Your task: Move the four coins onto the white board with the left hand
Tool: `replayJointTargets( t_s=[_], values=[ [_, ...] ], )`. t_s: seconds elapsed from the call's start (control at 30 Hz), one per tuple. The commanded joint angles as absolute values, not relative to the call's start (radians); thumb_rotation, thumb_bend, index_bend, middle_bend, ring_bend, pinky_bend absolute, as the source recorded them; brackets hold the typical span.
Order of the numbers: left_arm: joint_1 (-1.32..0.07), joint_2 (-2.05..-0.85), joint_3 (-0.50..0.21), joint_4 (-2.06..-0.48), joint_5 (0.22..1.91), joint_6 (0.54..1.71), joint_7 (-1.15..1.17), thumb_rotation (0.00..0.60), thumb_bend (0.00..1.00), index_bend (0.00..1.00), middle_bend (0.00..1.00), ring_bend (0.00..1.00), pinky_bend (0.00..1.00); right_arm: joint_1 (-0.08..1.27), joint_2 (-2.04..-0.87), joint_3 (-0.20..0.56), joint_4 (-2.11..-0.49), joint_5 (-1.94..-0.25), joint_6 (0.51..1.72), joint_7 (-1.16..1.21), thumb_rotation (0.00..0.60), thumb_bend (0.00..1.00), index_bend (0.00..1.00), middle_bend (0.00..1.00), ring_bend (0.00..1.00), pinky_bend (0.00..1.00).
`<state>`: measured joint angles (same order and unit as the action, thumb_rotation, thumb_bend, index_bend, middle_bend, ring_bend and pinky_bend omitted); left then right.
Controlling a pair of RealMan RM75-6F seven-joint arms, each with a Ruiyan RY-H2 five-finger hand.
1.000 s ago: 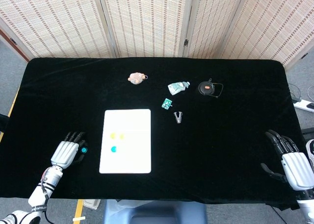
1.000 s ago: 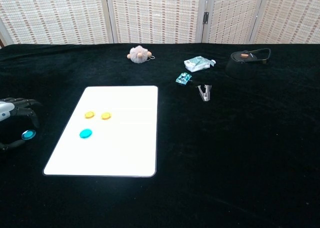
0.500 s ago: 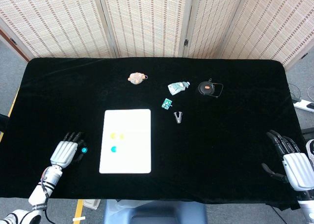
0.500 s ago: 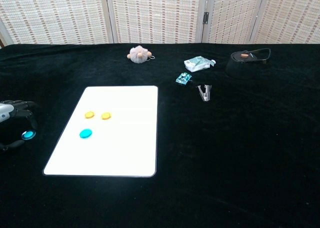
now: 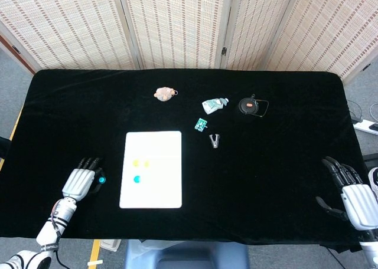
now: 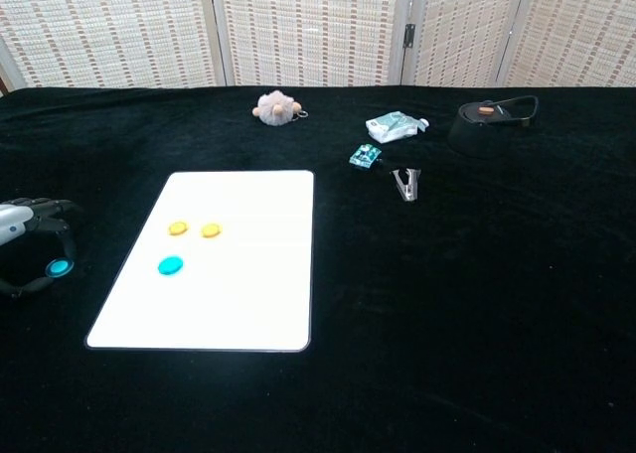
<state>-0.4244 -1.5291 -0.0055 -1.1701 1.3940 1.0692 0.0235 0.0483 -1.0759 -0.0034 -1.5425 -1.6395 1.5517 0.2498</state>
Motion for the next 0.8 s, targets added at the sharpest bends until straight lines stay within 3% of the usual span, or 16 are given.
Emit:
replayJointTargets(
  t_s=[0.03, 0.43, 0.8],
  values=[
    [-0.424, -1.53, -0.006, -1.168, 1.397, 1.07, 0.02, 0.6, 0.46, 0.49, 0.1, 0.0, 0.0, 0.048, -1.076, -0.004, -1.543, -1.64, 1.553, 0.25, 0.6, 0.3, 0.01, 0.1, 0.15, 0.13],
    [-0.454, -1.469, -0.029, -1.285, 1.445, 1.093, 0.003, 0.6, 0.46, 0.5, 0.11, 0.0, 0.0, 0.048, -1.073, -0.003, -1.549, -1.64, 1.554, 0.244, 0.6, 0.3, 0.01, 0.1, 0.15, 0.13],
    [-0.559, -1.484, -0.072, -1.399, 1.472, 1.027, 0.091, 0.6, 0.46, 0.5, 0.11, 0.0, 0.0, 0.048, -1.075, -0.003, -1.544, -1.635, 1.55, 0.248, 0.6, 0.3, 0.01, 0.1, 0.15, 0.13]
  ],
)
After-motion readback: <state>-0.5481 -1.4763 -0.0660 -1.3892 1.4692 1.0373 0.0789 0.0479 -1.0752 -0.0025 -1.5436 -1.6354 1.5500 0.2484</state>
